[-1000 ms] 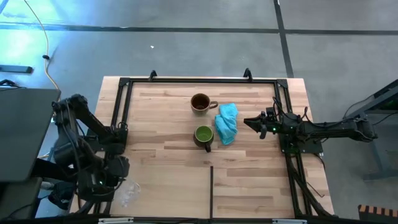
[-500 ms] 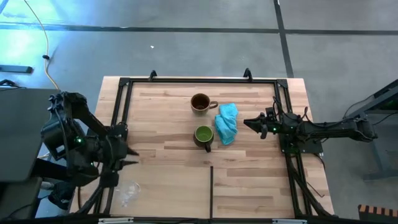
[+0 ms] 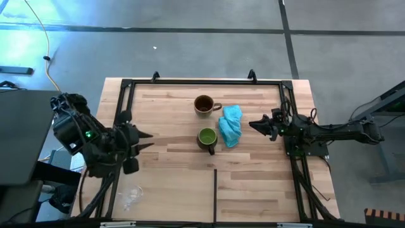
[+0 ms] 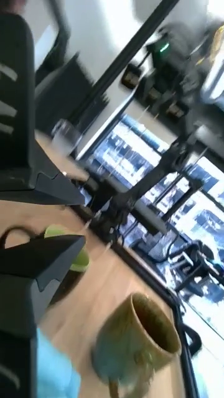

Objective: Stack small to large cups/mugs on shelf
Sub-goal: Put the black mug on the shelf

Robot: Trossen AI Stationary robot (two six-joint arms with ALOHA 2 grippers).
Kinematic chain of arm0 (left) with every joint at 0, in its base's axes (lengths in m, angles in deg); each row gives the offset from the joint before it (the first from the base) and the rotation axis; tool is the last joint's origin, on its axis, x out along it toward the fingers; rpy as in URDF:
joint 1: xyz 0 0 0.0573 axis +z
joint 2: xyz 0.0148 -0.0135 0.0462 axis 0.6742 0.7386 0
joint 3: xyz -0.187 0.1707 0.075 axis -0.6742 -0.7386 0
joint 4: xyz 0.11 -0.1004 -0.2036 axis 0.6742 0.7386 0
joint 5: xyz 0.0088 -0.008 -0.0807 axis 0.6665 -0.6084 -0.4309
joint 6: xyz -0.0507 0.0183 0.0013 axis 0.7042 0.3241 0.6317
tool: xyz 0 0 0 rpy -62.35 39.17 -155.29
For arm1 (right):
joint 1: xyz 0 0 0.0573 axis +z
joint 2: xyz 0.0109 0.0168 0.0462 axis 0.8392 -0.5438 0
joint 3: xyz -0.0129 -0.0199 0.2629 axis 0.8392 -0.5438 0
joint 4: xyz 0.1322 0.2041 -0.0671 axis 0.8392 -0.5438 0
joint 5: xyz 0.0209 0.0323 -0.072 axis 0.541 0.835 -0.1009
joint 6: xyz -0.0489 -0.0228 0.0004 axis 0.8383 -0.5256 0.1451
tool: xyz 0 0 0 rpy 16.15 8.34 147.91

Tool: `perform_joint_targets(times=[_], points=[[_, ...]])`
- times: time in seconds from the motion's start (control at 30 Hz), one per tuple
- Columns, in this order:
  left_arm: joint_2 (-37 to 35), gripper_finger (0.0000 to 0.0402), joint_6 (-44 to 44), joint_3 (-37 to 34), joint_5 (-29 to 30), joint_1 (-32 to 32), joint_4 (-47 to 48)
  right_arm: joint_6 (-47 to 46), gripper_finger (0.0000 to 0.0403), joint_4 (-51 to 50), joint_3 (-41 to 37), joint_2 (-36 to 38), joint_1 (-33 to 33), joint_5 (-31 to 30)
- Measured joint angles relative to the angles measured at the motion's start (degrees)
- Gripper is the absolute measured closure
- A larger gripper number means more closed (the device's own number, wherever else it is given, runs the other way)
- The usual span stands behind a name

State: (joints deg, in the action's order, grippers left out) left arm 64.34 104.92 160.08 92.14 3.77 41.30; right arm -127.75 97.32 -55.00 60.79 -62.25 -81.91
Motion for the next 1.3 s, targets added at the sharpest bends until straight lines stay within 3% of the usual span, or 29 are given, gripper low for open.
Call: perform_joint_targets(times=[0.27,0.57,0.7,1.03,1.3], points=[[0.1,0.03,-3.1,0.0,0.1,5.1,-1.2,-1.0,0.0322,4.1,0.0,0.0,1.9,2.2],[0.7,0.03,-2.7,0.0,2.1,15.7,-8.2,0.6,0.0322,4.3,0.0,0.0,6.2,-1.1],[2.4,0.03,-2.6,-0.4,-2.2,22.1,-13.2,0.7,0.0322,4.3,0.0,0.0,7.5,-1.2],[12.2,0.03,-1.1,-4.2,-16.6,33.1,-12.4,0.1,0.0322,5.5,0.0,0.1,12.6,-1.2],[18.9,0.03,-0.9,-6.4,-18.2,35.7,-13.7,-2.5,0.0322,4.9,0.0,0.0,15.2,-1.2]])
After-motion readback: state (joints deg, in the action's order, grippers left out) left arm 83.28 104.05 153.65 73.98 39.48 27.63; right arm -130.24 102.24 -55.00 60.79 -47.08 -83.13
